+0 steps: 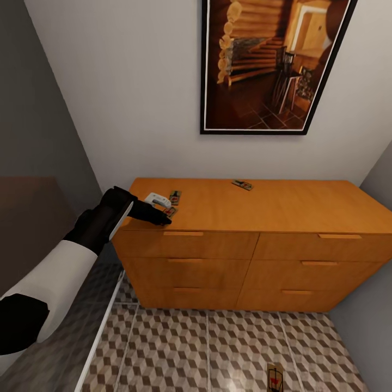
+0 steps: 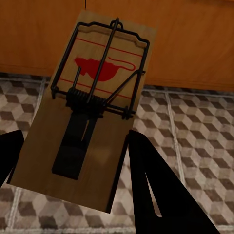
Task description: Take the four mousetraps from the cabinet in the bathroom and place them on the bathroom floor. Make sure all four end up on the same floor surface, and ensure that at least two of them are either under or directly next to the same bathroom sink.
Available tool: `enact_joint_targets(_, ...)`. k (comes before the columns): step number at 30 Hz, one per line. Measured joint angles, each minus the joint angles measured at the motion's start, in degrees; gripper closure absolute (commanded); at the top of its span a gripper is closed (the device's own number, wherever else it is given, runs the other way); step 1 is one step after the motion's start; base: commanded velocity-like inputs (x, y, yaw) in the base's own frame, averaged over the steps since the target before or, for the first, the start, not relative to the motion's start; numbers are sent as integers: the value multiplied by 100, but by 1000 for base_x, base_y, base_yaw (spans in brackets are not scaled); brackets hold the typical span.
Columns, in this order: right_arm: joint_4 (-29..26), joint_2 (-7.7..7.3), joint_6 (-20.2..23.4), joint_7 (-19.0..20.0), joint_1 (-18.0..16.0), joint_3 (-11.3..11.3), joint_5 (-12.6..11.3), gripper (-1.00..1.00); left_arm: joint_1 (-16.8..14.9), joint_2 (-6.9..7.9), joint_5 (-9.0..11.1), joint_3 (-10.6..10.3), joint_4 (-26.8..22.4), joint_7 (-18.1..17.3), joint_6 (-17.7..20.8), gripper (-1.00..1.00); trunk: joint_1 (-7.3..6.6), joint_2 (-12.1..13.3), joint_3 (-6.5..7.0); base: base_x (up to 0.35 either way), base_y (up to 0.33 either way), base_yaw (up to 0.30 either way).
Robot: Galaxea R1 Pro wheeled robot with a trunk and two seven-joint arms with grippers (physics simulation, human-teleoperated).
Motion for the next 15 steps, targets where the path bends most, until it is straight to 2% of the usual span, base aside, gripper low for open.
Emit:
enact_joint_targets(10, 0, 0, 0, 0, 0, 0, 0, 100, 0, -3, 17, 0, -56, -4, 6, -100, 0, 0, -27, 0, 0, 0)
enact_joint_targets(11, 0, 0, 0, 0, 0, 0, 0, 100, 0, -3, 17, 0, -56, -4, 7, 100, 0, 0, -27, 0, 0, 0)
enact_joint_targets(15, 0, 0, 0, 0, 0, -1, 0, 100, 0, -3, -13, 2, -50, 5, -9, 100, 0, 0, -27, 0, 0, 0)
